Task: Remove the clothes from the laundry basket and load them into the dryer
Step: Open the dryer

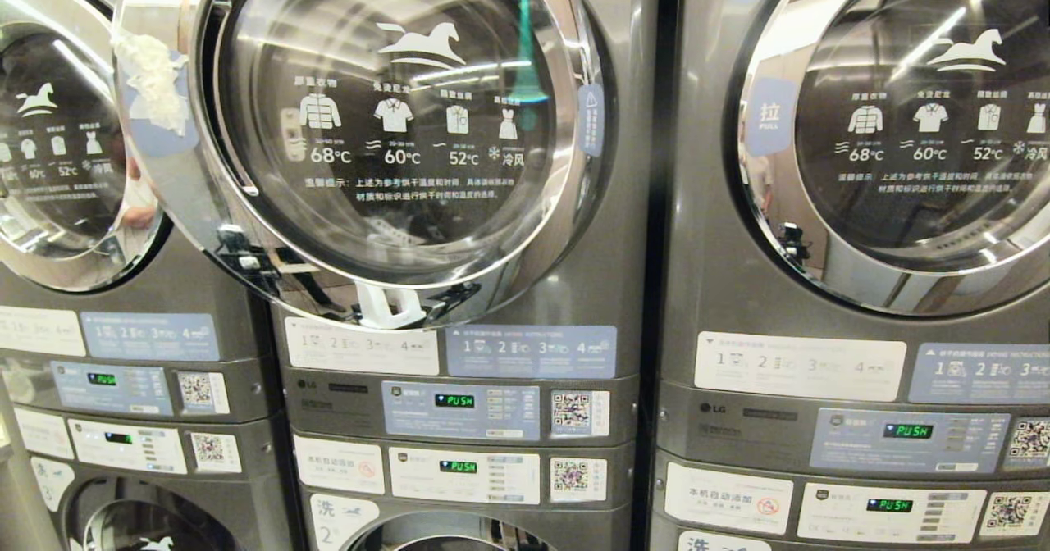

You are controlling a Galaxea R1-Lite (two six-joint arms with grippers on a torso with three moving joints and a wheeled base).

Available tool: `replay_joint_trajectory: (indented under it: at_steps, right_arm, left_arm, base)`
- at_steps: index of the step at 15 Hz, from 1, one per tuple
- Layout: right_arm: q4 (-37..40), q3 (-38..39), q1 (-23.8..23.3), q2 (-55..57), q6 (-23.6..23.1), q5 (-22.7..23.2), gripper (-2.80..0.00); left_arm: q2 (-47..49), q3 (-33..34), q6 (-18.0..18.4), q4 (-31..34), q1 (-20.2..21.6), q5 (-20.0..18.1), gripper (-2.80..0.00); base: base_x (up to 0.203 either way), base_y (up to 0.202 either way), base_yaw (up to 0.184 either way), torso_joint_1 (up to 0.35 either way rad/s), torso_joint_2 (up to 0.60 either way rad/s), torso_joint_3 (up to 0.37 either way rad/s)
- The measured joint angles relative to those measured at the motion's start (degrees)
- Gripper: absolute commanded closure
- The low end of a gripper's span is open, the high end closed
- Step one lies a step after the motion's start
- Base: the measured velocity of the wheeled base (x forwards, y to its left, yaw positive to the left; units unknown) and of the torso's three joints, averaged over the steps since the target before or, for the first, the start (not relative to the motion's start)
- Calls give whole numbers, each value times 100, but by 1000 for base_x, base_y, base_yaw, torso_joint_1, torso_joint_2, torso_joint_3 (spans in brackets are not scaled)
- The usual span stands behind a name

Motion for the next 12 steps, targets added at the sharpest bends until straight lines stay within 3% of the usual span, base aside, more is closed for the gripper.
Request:
replay_joint_trajectory:
  at_steps: [3, 5, 7, 9, 12]
  right_arm:
    - [-2, 0, 2, 0, 44, -5, 0]
    - [-2, 0, 2, 0, 55, -10, 0]
    - [-2, 0, 2, 0, 55, -11, 0]
    - [0, 0, 1, 0, 57, -11, 0]
    - [0, 0, 0, 0, 59, -15, 0]
  left_arm:
    - [1782, -1247, -757, -262, 15, 668, 0]
    - [3116, -1855, -1262, -785, 174, 1095, 0]
    - [4299, -2226, -1675, -1589, 631, 1052, 0]
    - [5174, -2476, -1957, -2520, 1481, 394, 0]
    - [5891, -2646, -2150, -3244, 2670, -1315, 0]
  base:
    - [0, 0, 0, 0, 0, 0]
    - [0, 0, 0, 0, 0, 0]
    - [0, 0, 0, 0, 0, 0]
    - [0, 0, 0, 0, 0, 0]
    - [0, 0, 0, 0, 0, 0]
